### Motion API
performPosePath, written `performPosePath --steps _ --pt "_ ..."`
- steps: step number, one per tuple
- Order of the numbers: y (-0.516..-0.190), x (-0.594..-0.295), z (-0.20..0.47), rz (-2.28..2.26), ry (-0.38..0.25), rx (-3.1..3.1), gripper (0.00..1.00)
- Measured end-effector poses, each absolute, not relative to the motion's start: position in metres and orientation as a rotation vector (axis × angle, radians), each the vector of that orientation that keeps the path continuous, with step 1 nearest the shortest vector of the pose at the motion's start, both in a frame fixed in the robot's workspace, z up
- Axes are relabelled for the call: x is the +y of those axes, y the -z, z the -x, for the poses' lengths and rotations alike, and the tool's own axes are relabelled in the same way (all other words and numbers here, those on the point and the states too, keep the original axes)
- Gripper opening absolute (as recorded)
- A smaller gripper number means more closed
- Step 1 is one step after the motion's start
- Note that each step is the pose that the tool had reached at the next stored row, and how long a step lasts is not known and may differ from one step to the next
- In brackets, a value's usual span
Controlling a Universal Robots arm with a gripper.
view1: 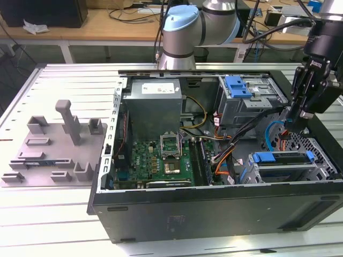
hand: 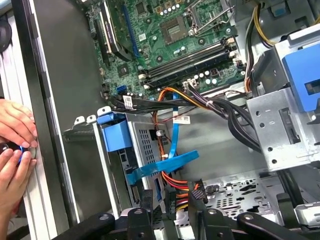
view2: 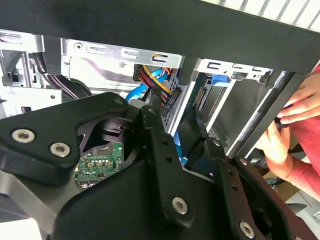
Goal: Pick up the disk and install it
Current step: 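Insert the first disk wire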
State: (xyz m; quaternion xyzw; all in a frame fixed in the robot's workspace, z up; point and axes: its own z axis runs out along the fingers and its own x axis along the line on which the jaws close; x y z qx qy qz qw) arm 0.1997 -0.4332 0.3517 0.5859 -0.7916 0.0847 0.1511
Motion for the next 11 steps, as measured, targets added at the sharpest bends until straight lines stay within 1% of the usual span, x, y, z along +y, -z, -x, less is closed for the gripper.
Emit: performPosePath --steps 11 --pt "-0.3484 -0.4342 -0.1986 -1.707 -0.248 -2.256 0.41"
